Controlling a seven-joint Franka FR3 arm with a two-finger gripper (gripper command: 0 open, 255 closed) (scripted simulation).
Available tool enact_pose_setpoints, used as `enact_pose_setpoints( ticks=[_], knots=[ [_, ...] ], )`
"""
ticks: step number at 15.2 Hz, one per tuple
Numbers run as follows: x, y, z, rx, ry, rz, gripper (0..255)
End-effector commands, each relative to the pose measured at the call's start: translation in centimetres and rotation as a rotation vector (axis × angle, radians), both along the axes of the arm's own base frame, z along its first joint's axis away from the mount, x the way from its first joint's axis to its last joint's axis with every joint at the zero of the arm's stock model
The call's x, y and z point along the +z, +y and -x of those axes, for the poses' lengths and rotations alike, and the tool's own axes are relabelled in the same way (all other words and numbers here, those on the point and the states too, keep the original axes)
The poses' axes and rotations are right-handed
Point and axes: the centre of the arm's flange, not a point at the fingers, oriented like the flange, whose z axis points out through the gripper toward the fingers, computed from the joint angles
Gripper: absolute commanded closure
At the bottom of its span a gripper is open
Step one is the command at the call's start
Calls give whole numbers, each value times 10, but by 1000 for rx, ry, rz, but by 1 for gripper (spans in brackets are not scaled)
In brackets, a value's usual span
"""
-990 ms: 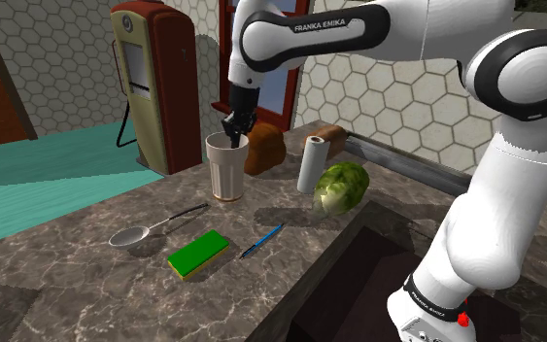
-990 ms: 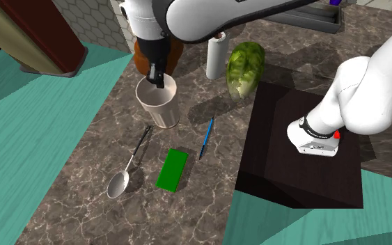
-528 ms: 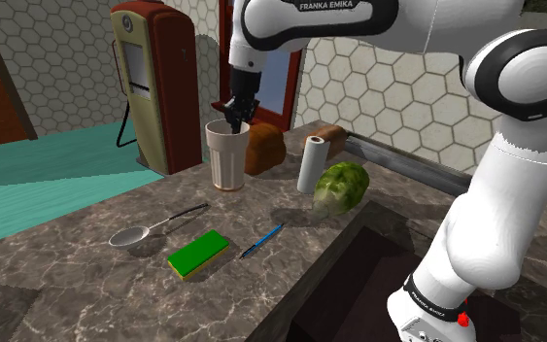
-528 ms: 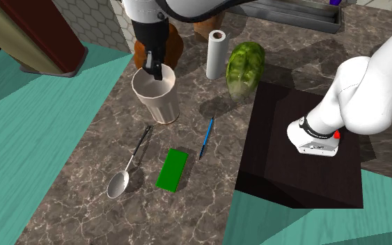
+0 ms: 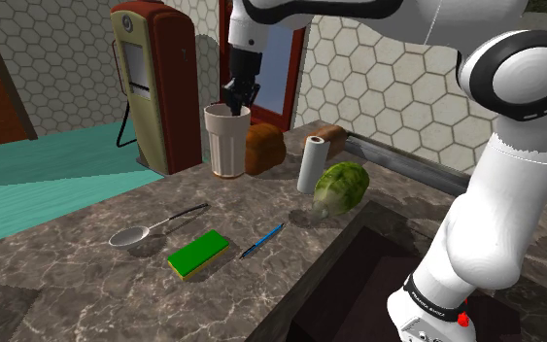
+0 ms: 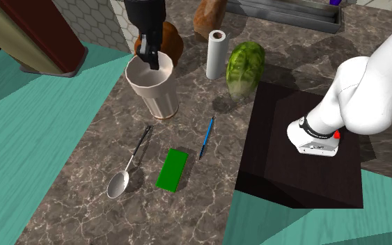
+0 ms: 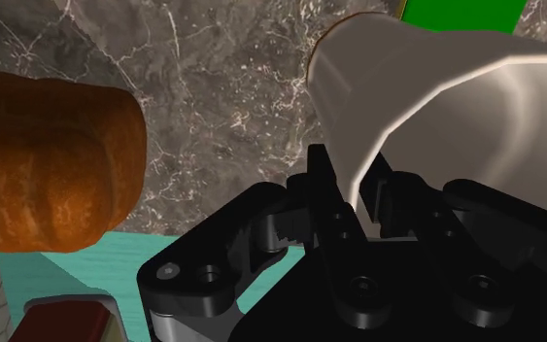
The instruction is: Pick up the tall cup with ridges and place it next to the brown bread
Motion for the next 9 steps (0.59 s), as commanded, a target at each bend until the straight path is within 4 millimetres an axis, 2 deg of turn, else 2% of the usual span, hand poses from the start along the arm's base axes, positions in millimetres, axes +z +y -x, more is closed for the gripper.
enact_pose_setpoints(
  ticks=[1, 9],
  knots=[
    [11, 0, 0, 0, 0, 0, 255],
    [53, 0, 0, 0, 0, 0, 255]
  ],
)
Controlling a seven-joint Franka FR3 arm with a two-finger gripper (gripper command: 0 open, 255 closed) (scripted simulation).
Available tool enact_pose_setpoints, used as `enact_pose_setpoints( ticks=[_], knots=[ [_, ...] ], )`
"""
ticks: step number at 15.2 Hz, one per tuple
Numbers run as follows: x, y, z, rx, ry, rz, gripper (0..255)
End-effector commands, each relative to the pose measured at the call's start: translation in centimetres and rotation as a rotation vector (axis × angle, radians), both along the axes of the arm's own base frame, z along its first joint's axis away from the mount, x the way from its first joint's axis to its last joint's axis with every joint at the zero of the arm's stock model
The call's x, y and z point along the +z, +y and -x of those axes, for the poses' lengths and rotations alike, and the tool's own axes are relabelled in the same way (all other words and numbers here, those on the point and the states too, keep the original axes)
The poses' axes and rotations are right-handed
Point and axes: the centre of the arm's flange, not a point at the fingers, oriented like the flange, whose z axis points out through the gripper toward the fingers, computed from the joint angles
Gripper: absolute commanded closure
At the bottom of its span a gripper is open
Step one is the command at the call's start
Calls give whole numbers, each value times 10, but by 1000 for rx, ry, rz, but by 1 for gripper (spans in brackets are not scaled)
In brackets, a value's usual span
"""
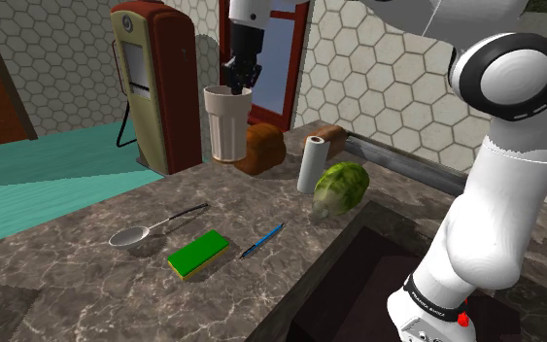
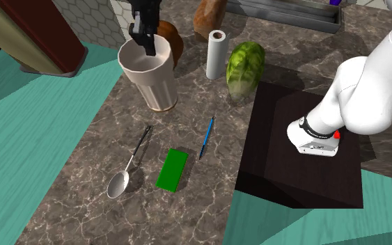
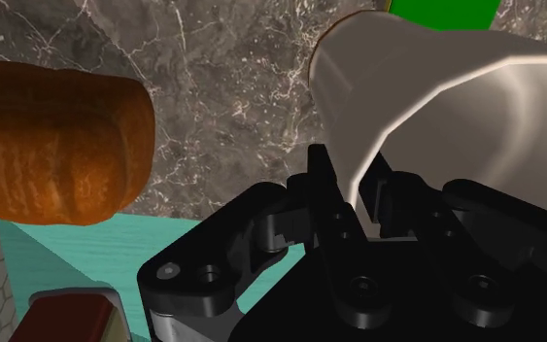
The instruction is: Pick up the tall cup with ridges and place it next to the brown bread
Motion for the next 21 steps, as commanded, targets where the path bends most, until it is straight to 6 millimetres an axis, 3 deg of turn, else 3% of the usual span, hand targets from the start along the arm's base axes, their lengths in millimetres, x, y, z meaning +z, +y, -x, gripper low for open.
enact_pose_setpoints(
  ticks=[1, 5, 21],
  knots=[
    [12, 1, 0, 0, 0, 0, 255],
    [29, 1, 0, 0, 0, 0, 255],
    [29, -199, 69, 0, 0, 0, 255]
  ],
)
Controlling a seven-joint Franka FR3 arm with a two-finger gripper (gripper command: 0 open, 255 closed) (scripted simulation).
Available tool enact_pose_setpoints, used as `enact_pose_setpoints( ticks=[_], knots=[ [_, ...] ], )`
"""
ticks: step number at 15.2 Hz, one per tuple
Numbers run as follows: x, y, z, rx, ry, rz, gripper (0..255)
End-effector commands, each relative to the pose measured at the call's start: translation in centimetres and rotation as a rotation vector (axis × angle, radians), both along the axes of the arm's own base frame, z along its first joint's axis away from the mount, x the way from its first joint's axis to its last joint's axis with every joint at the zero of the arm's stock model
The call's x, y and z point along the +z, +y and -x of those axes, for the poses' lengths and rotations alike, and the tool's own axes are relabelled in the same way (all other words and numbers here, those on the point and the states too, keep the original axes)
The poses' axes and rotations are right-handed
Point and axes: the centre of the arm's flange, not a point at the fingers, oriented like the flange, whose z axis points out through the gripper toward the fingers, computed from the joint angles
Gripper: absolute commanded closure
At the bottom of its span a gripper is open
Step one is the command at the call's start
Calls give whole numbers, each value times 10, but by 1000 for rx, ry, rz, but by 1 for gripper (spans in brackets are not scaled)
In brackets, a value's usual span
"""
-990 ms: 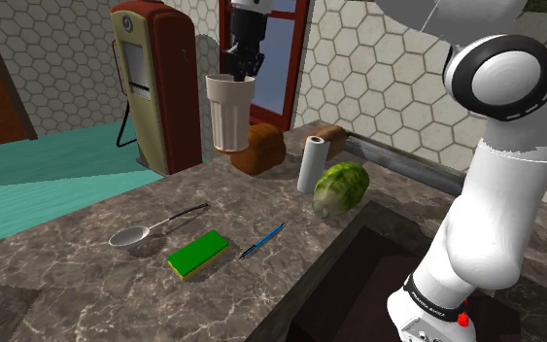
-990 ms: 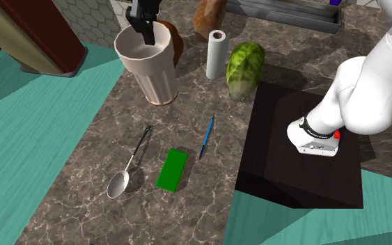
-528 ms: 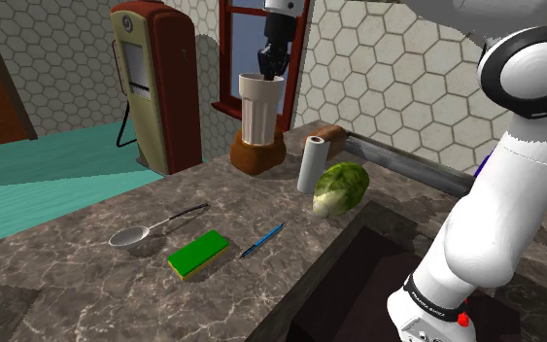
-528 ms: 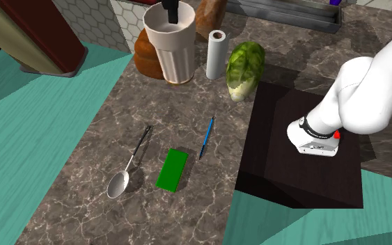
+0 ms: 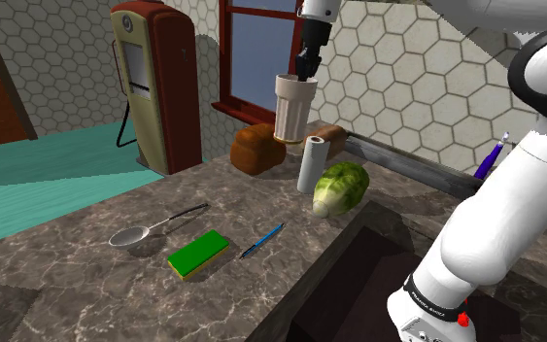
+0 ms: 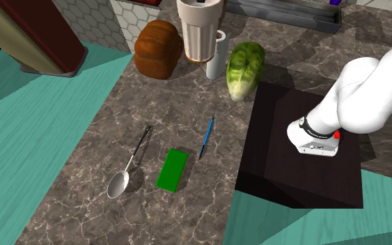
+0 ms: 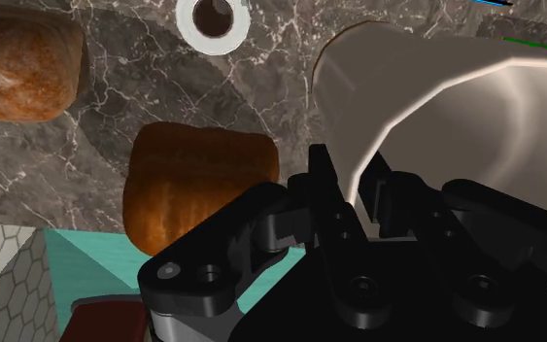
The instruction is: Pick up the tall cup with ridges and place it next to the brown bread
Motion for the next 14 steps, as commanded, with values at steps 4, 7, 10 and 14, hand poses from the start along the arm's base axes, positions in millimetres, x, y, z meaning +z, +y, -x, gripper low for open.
enact_pose_setpoints(
  ticks=[4, 7, 10, 14],
  knots=[
    [2, -65, 20, 2, -1, 0, 255],
    [3, -102, 33, 2, -1, 0, 255],
    [3, -140, 46, 2, -1, 0, 255],
    [3, -189, 63, 2, -1, 0, 255]
  ],
)
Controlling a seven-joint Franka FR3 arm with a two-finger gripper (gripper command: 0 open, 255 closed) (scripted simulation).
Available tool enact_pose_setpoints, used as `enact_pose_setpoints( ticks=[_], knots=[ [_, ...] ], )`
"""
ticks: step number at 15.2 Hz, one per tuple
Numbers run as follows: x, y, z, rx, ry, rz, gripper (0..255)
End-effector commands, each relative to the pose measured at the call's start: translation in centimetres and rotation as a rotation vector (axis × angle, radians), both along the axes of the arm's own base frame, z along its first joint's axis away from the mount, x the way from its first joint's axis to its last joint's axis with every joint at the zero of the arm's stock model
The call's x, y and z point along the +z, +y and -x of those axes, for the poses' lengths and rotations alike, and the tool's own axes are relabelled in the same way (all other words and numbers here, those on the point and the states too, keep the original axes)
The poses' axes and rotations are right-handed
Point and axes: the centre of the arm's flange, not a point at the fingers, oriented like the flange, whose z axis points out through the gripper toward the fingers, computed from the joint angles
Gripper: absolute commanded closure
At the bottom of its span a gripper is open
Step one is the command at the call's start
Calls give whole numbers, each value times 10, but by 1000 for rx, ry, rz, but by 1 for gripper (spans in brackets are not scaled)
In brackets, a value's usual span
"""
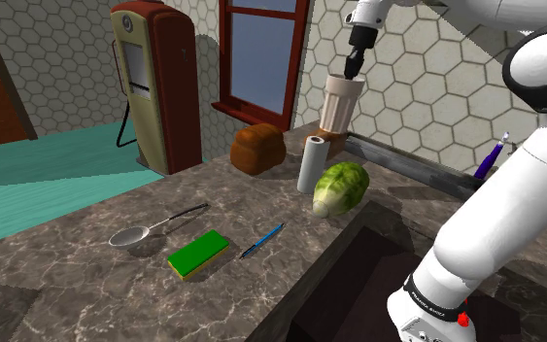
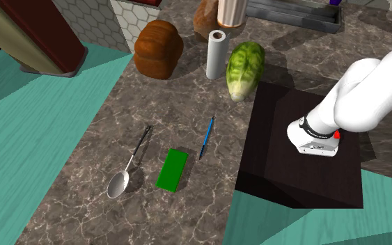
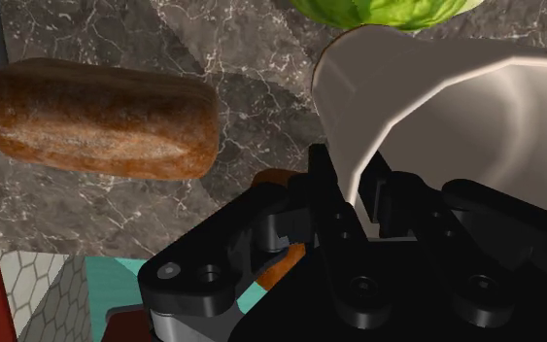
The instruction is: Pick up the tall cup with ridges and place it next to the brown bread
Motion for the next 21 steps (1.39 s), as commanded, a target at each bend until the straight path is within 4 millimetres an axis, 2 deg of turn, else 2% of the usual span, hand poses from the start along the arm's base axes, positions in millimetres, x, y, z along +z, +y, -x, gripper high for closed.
enact_pose_setpoints(
  ticks=[1, 8, 9, 21],
  knots=[
    [2, -26, 8, 2, 0, 1, 255],
    [2, -114, 38, 2, 0, 1, 255],
    [2, -132, 45, 2, 0, 1, 255],
    [-61, -132, 45, 2, 0, 1, 255]
  ],
)
